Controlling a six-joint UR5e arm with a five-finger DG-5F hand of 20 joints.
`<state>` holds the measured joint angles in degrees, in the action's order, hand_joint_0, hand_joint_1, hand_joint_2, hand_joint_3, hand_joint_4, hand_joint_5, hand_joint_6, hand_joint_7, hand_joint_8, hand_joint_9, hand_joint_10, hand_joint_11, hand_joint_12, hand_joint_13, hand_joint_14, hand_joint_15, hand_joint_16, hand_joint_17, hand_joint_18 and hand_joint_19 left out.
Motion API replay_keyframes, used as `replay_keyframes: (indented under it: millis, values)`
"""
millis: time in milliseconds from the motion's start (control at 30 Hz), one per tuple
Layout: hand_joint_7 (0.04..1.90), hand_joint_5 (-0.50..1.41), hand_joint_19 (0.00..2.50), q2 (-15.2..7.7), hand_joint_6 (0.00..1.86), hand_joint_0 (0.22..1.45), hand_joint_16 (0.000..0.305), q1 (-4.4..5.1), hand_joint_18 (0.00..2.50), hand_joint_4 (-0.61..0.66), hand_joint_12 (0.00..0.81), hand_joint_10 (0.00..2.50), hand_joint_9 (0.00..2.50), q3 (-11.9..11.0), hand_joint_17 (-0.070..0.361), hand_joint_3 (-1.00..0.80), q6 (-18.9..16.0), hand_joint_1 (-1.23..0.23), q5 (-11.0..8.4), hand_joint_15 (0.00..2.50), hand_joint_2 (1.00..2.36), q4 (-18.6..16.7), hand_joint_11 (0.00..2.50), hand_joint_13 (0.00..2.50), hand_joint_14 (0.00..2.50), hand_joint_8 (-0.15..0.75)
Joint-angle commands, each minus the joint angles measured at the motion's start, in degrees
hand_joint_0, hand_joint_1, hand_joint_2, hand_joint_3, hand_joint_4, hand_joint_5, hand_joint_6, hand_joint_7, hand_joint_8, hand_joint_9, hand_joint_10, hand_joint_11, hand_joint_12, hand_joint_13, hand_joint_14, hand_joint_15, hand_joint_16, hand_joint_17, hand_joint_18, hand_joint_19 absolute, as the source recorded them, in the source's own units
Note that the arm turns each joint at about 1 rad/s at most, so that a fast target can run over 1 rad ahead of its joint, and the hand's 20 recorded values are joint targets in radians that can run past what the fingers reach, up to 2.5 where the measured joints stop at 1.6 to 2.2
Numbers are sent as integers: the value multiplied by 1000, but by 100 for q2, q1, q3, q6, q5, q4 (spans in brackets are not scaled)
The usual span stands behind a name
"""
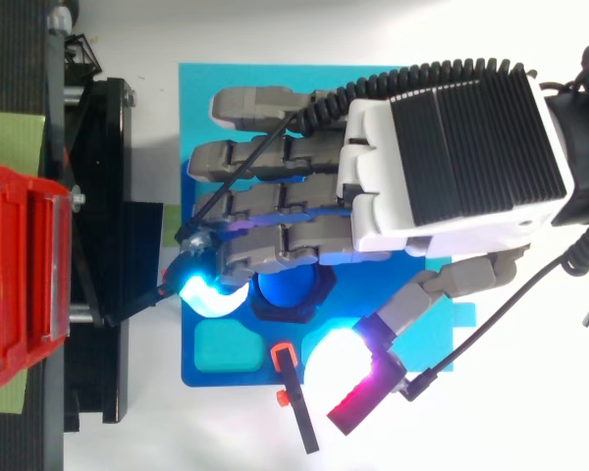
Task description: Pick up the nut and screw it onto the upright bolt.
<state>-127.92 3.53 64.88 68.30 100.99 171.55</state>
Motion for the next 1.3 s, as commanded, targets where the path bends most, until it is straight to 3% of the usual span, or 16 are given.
replay_keyframes:
  millis: [0,300,533,967,1267]
  values:
    - [857,-96,0,4,503,467,41,-19,0,161,347,0,515,16,93,-500,-1,-216,8,0,1000,-34,0,222,0,234]
    - [1133,-52,0,4,505,487,35,-98,0,97,335,0,698,16,78,-500,-1,-231,61,0,1000,-34,0,381,0,246]
    - [1279,-30,0,4,506,496,31,-248,0,33,325,0,818,7,70,-500,17,-245,255,0,1000,-43,25,451,0,255]
    - [1283,14,0,4,506,511,28,-379,160,-8,319,0,1004,-2,63,-500,17,-273,395,20,1000,-34,73,597,0,257]
    - [1155,79,44,13,502,527,22,-494,476,126,276,4,1489,-2,51,-500,25,-300,518,53,1000,-25,153,876,0,221]
